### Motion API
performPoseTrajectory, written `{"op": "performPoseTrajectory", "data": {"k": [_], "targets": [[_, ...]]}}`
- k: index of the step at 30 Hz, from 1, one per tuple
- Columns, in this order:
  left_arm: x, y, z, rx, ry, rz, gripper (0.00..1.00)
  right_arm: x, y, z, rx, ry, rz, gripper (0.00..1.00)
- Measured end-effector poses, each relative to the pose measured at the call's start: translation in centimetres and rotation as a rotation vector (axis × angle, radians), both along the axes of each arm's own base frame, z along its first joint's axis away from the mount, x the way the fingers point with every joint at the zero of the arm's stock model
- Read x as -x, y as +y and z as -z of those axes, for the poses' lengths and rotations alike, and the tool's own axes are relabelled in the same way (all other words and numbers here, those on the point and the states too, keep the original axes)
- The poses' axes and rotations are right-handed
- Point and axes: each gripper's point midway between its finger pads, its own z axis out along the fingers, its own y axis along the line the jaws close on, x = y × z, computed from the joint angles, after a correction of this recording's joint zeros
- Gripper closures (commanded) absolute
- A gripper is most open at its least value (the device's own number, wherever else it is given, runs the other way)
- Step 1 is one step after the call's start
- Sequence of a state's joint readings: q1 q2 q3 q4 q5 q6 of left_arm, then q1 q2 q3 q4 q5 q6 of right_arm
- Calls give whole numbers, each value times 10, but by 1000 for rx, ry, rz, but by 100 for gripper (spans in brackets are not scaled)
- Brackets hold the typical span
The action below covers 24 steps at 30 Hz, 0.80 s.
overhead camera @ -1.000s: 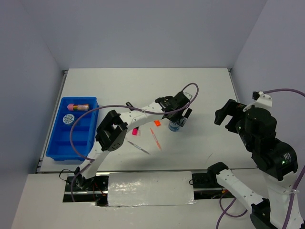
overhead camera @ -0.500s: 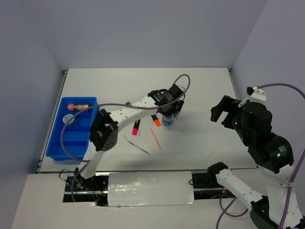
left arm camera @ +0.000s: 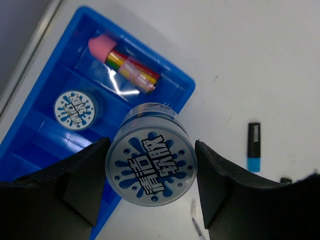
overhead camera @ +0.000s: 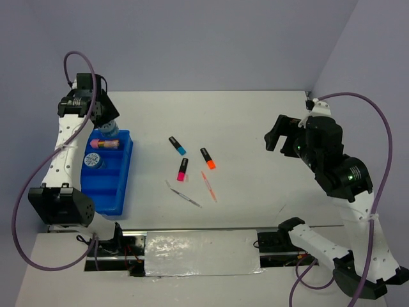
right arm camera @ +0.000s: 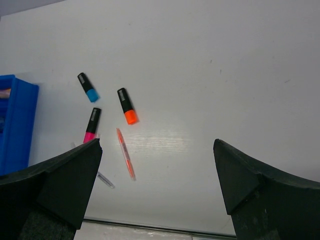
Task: Sort the stationery into containers
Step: Place the stationery in the storage box.
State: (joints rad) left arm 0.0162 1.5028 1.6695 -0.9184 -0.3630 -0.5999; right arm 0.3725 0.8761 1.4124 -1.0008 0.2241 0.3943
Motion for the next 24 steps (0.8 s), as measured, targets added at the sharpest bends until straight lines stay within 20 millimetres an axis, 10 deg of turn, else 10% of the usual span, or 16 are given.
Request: {"op": "performPoseTrajectory", "data": {"k": [9,24], "targets": [[29,9,75,100,226,30,100,-9,21,17,-15,21,-101,0],[45,28,127,123,314,-10,100,-14,31,22,-14,22,-155,0]]}}
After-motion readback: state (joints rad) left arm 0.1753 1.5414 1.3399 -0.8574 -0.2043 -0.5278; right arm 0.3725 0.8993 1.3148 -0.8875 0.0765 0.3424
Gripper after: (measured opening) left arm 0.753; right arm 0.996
